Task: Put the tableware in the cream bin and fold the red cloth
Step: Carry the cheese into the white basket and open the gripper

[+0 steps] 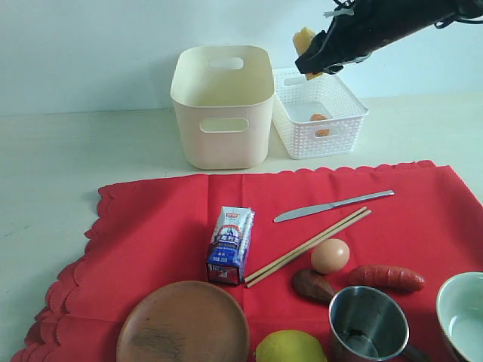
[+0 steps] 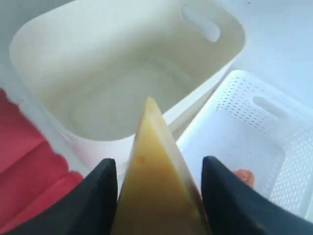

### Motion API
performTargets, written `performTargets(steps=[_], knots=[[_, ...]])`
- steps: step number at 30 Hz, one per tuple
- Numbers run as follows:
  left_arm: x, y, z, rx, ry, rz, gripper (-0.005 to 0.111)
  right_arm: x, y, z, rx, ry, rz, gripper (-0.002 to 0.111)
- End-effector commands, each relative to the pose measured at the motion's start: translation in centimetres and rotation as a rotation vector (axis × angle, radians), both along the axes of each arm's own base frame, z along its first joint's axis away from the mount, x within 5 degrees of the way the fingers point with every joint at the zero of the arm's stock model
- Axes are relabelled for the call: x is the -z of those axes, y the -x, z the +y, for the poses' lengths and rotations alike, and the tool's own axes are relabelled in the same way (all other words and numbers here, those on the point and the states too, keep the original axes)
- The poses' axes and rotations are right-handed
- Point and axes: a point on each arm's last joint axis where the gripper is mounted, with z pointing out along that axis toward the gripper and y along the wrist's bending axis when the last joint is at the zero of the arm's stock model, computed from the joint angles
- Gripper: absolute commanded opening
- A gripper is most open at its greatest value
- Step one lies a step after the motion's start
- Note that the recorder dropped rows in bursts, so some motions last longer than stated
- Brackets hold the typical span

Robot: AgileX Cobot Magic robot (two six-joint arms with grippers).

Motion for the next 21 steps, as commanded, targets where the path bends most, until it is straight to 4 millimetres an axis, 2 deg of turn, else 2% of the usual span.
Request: performTargets(steps=[1, 3, 11, 15, 21], knots=[[0.0, 0.0, 0.0, -0.003, 0.001, -0.01, 0.0, 1.5, -2.1, -0.3, 0.102, -0.085, 0.001, 0.0], [0.0, 0.0, 0.0, -0.003, 0.001, -0.01, 0.0, 2.2, -3.1, -0.1, 0.123, -0.108, 0.016, 0.0], [0.0, 0.0, 0.0, -0.003, 0.001, -0.01, 0.0, 7.4, -8.6, 0.4, 0.29, -0.235, 0.129, 0.0], [0.0, 0.0, 0.0, -0.003, 0.001, -0.01, 0.0, 9.3, -9.6, 0.2, 0.328, -0.208, 0.155, 0.0], [0.0, 0.0, 0.0, -0.003, 0.001, -0.01, 0.0, 11.5, -9.7, -0.1, 0.341, -0.146, 0.193, 0.0]])
